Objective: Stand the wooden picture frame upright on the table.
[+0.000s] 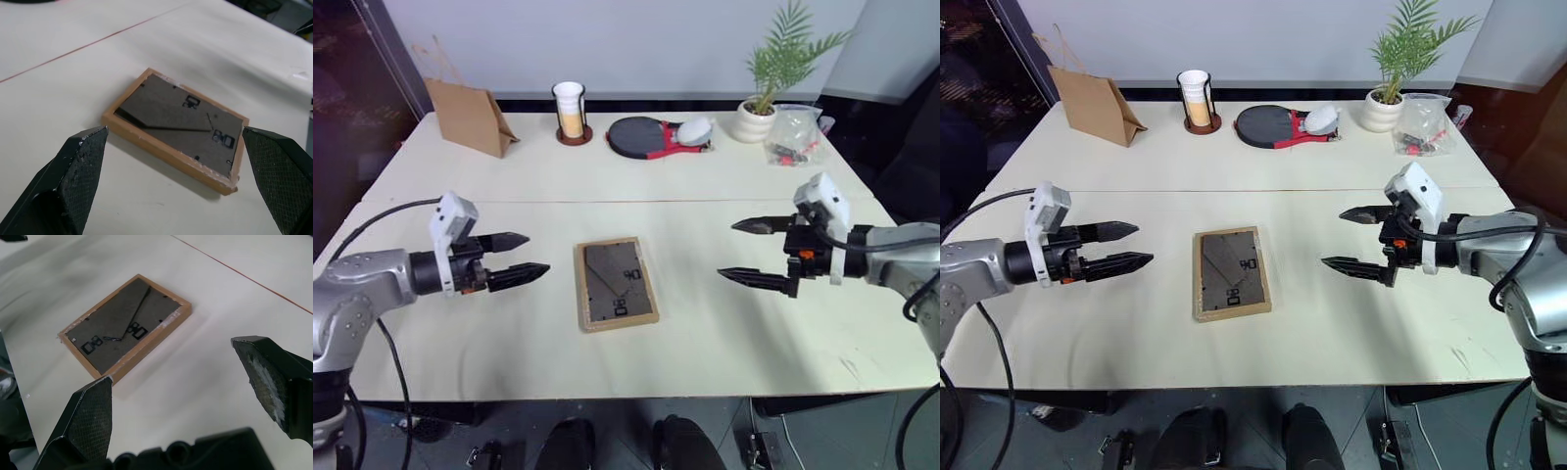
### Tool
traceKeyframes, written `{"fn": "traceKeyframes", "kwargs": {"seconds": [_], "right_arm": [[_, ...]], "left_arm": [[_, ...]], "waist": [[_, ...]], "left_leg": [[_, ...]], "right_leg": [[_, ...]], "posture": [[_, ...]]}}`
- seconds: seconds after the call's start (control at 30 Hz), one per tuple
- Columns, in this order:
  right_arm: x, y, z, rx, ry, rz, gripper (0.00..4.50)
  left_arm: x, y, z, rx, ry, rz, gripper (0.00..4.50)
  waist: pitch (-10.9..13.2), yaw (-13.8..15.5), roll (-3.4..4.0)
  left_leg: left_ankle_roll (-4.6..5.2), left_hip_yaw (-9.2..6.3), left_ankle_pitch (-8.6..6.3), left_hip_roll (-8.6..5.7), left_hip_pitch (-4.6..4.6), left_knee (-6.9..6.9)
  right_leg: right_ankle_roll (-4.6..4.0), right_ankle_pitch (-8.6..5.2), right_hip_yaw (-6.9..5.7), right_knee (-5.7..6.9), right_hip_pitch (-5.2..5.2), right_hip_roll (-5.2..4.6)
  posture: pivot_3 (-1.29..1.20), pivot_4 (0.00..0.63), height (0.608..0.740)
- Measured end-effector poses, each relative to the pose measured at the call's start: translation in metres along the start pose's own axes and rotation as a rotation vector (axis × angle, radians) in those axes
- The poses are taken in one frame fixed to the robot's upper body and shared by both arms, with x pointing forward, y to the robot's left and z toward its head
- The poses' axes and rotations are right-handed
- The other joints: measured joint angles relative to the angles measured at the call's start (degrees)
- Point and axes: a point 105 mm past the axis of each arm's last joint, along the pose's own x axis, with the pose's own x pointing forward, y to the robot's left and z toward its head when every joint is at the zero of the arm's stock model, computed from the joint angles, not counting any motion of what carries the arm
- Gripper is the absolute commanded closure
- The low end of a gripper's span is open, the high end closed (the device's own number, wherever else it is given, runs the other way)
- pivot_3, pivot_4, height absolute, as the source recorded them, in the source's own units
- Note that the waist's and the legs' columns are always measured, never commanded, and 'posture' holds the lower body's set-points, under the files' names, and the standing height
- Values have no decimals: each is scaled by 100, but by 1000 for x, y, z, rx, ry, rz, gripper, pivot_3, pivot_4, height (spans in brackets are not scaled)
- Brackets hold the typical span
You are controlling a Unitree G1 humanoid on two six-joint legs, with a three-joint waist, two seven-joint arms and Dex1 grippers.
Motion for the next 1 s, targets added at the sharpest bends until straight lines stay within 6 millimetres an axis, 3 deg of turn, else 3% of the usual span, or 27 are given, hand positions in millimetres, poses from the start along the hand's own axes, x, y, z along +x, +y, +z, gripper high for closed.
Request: {"fn": "traceKeyframes", "kwargs": {"seconds": [0.37, 0.97, 1.0], "right_arm": [[10, 3, -2, -25, 6, 10, 31], [22, 2, -11, -50, 16, -8, 31], [24, 1, -13, -50, 20, -13, 262]], "left_arm": [[10, -8, -9, -14, -26, -30, 0], [3, -15, -25, -35, 28, -1, 0], [3, -15, -25, -27, 20, 2, 251]], "waist": [[0, -6, 0], [-1, -1, -1], [-1, 0, -1]], "left_leg": [[0, 1, 0, 2, 0, -1], [0, -1, 0, 3, 1, 0], [0, 0, 0, 2, 1, 0]], "right_leg": [[1, 0, 5, 1, -1, 0], [0, 0, 5, 2, 0, 1], [0, 0, 5, 2, 0, 0]], "posture": [[0, 150, 740], [0, 150, 740], [0, 150, 740]]}}
